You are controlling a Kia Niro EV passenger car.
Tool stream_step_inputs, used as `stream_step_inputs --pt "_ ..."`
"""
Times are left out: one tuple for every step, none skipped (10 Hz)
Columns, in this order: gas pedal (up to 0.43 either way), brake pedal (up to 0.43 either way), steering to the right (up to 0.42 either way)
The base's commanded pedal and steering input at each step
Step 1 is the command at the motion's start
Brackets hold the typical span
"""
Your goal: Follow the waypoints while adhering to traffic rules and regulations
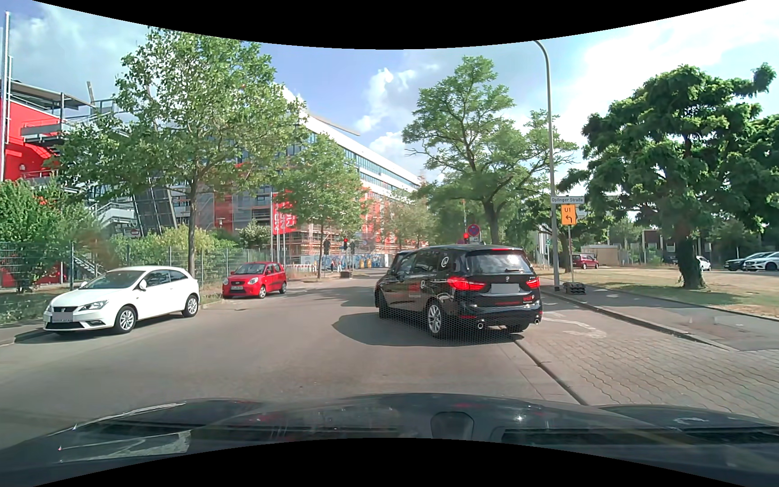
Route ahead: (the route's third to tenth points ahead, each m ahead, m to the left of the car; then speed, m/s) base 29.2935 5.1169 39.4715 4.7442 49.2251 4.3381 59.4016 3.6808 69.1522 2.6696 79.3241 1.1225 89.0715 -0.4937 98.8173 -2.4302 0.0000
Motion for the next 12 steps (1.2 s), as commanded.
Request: stream_step_inputs --pt "0.0 0.323 -0.001" --pt "0.0 0.317 0.0" --pt "0.0 0.323 0.0" --pt "0.0 0.317 0.0" --pt "0.0 0.323 0.0" --pt "0.0 0.323 0.0" --pt "0.0 0.323 0.0" --pt "0.0 0.323 -0.001" --pt "0.0 0.323 0.0" --pt "0.0 0.323 -0.001" --pt "0.0 0.317 0.0" --pt "0.0 0.317 0.0"
